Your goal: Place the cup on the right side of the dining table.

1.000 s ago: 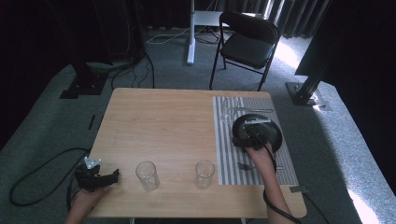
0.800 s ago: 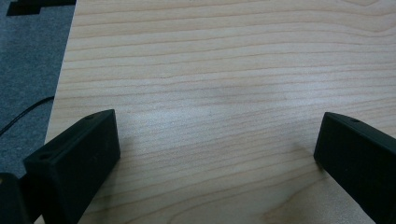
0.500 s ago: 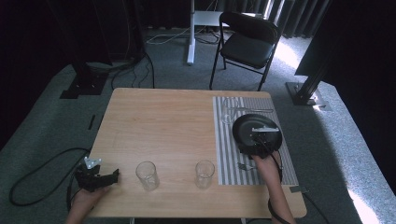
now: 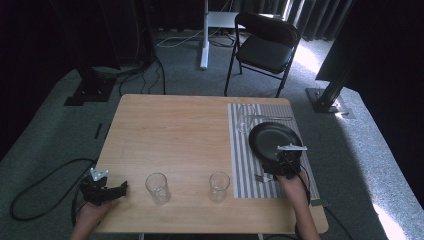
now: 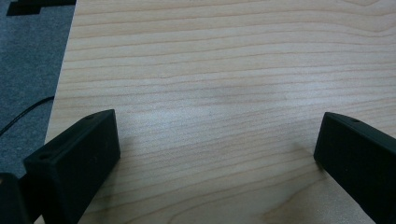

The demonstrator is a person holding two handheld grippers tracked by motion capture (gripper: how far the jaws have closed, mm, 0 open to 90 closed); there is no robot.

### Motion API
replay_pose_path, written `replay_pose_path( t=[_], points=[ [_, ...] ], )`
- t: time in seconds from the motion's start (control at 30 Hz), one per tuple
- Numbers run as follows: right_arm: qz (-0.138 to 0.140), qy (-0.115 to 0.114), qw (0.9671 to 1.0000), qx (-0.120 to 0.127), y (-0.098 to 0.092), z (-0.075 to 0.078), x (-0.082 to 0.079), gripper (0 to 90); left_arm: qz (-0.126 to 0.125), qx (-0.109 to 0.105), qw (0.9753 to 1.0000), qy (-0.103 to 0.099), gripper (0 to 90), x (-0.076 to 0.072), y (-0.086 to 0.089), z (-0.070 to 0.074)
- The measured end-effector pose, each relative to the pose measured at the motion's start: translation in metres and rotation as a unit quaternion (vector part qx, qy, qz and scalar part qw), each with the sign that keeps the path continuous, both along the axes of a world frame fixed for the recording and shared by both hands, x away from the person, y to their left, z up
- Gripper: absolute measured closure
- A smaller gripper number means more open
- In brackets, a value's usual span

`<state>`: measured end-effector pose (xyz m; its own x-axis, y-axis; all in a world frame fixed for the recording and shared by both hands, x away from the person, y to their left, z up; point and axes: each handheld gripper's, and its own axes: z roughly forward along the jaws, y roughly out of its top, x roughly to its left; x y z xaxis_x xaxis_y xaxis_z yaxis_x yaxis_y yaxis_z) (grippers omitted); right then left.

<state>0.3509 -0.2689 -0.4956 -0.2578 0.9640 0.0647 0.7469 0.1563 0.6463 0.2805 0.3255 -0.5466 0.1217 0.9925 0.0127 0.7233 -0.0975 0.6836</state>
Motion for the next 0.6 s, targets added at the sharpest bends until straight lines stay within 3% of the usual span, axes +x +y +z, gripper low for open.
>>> replay_pose_path(
  t=[0.6],
  points=[
    [-0.039,-0.012,0.9991,0.013,-0.026,-0.019,-0.044,12.2,0.001,0.0,1.0,0.0,0.6,0.0,0.0,0.0]
  ],
)
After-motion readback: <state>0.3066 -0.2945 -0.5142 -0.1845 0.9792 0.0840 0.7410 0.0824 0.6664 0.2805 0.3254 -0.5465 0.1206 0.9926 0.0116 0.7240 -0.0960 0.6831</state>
